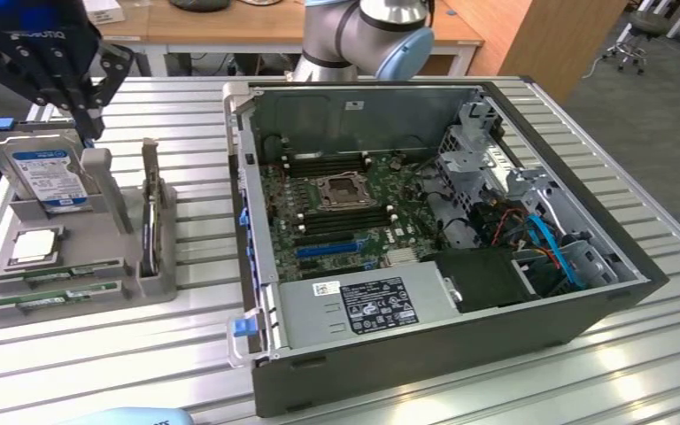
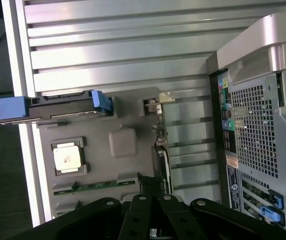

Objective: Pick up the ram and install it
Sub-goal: 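Reach for the ram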

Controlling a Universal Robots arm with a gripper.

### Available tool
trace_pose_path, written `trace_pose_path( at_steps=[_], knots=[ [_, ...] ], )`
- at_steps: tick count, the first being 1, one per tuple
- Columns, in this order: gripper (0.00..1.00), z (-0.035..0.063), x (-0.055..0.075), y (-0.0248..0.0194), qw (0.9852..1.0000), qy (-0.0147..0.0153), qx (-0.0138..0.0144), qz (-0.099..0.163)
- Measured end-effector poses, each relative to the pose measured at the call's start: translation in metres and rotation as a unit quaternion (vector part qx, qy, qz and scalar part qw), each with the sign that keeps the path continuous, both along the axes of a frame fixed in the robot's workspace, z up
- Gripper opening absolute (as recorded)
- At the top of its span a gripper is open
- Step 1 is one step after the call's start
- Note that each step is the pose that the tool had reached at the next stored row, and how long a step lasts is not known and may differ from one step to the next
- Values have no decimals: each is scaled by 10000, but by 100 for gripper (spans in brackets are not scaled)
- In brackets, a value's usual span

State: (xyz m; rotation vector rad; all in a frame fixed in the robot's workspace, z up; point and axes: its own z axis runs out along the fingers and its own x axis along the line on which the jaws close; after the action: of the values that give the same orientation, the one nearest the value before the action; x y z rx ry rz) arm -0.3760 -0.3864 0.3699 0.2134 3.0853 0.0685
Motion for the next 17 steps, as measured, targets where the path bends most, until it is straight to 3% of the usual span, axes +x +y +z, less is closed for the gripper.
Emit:
trace_pose_path(
  at_steps=[12, 17],
  knots=[
    [10, -41, -406, 17, 10000, -20, 0, -44],
    [10, -50, -487, 17, 10000, -22, 0, -49]
  ],
)
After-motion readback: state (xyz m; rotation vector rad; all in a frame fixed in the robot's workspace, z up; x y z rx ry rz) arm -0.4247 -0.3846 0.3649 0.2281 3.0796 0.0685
